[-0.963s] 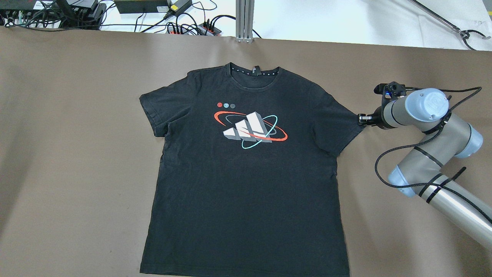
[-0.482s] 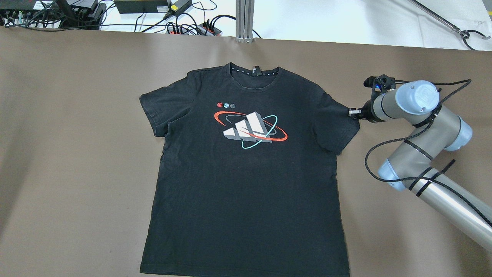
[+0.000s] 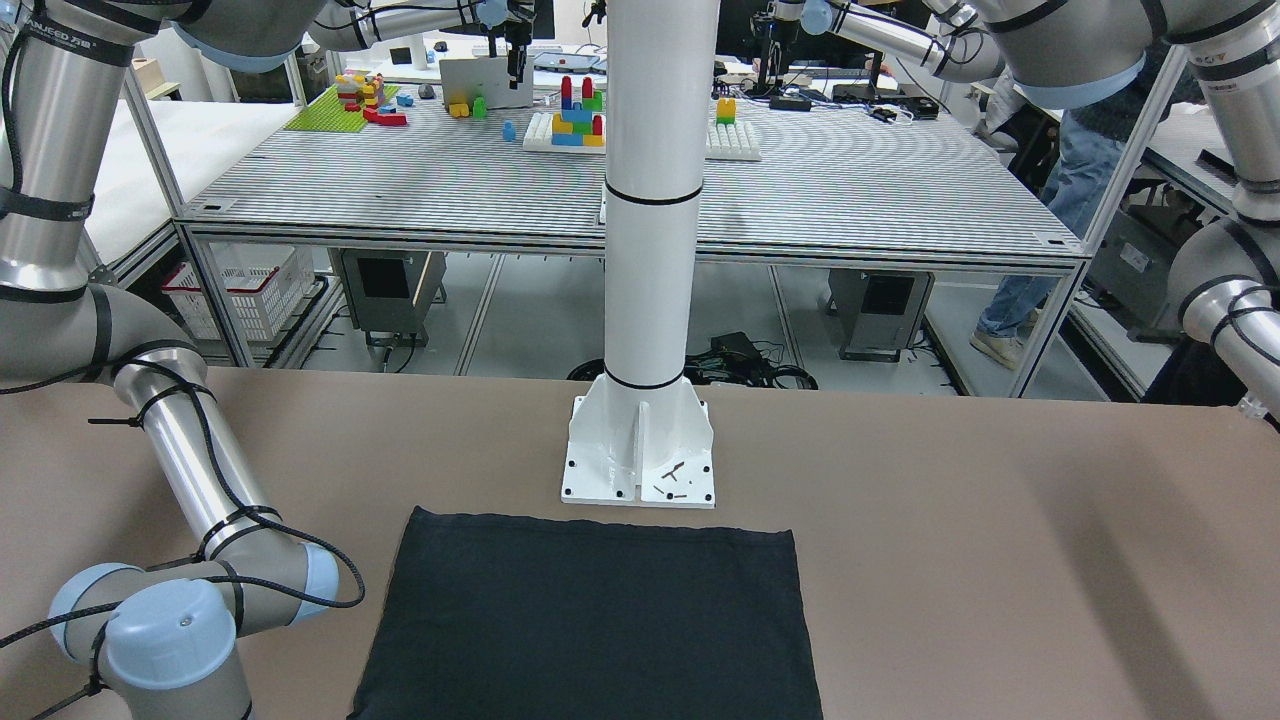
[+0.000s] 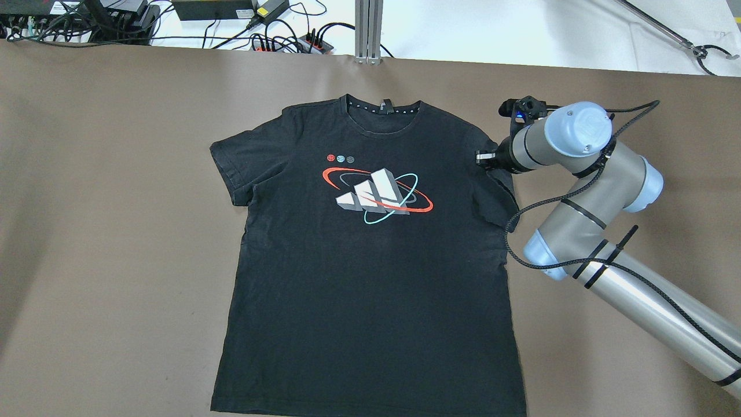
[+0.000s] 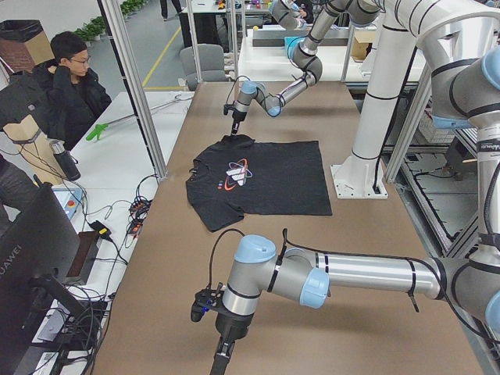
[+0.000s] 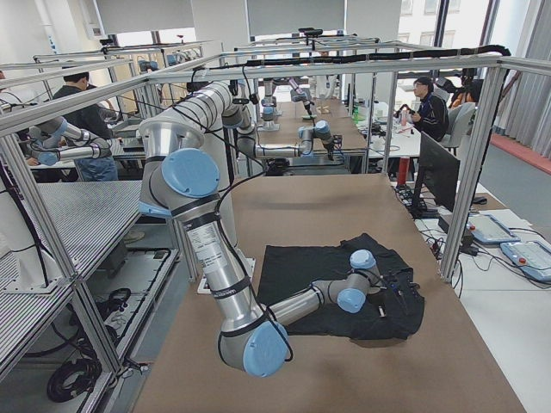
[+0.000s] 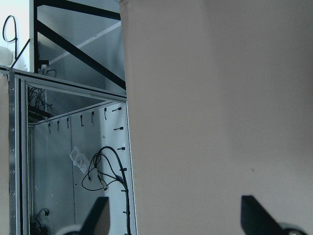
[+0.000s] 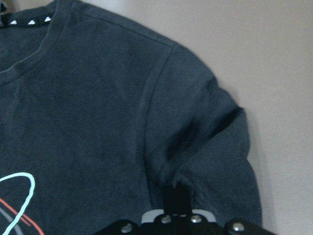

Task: Fold clothes
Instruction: 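Press the right gripper onto the shirt near the sleeve and collar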

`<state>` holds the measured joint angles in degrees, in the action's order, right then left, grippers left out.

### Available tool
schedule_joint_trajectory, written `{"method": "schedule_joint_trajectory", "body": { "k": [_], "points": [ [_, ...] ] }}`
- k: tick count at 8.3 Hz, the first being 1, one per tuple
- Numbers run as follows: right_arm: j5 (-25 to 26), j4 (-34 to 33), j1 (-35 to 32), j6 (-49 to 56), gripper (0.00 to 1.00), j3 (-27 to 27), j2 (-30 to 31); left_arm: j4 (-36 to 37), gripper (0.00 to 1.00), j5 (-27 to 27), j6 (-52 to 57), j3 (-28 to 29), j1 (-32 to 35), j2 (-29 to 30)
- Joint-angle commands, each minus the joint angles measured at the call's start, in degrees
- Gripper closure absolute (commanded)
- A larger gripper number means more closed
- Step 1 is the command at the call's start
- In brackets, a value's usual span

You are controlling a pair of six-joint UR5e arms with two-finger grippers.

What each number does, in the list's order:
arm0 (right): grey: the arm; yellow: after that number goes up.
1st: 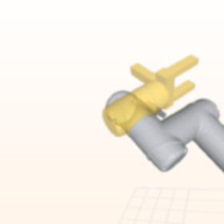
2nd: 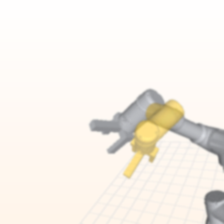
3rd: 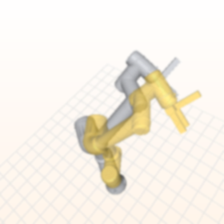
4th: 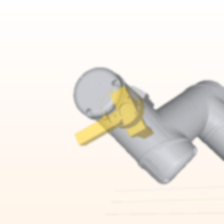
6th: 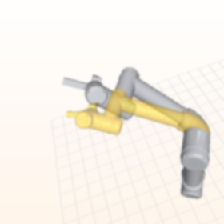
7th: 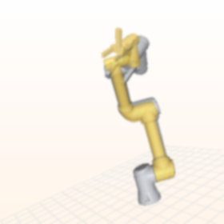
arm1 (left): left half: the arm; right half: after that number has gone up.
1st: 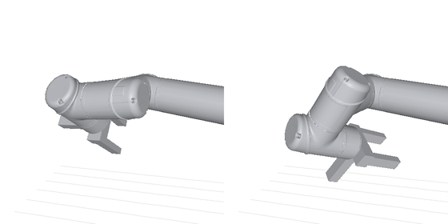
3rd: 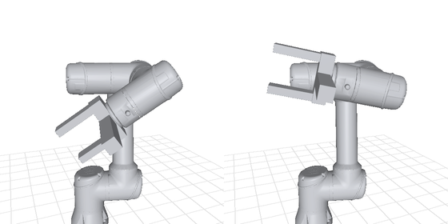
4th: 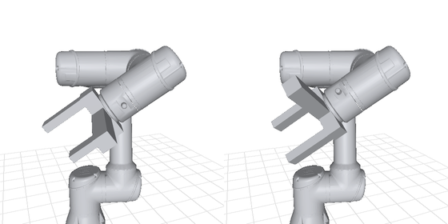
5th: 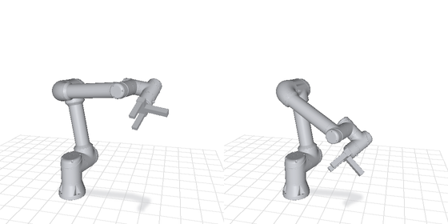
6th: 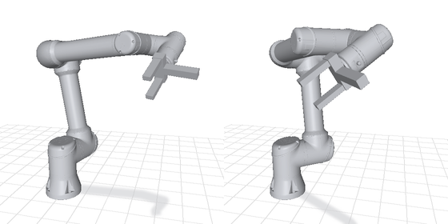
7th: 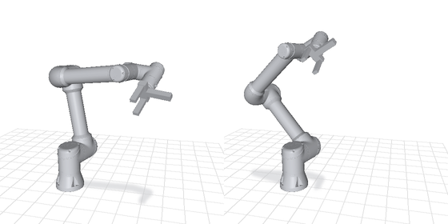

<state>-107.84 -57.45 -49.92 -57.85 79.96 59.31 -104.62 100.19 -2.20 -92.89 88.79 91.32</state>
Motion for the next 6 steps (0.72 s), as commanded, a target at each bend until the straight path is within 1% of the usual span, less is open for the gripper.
{"method": "schedule_joint_trajectory", "body": {
  "k": [1, 3, 6],
  "points": [
    [0.3, -1.0, 3.1, -2.6, 1.0, 0.2, -2.4, -0.8, 0.06, 0.0, 0.0, 0.1, 0.0, 0.0],
    [0.5, -5.9, 3.2, -2.8, 1.0, -0.2, -6.3, -0.9, 0.06, 0.1, 0.0, 0.0, 0.0, 0.0],
    [0.8, -6.6, 4.3, -4.8, 1.0, -1.5, -7.0, -0.9, 0.06, 1.0, -0.1, 0.1, -0.1, 0.0]
  ]
}}
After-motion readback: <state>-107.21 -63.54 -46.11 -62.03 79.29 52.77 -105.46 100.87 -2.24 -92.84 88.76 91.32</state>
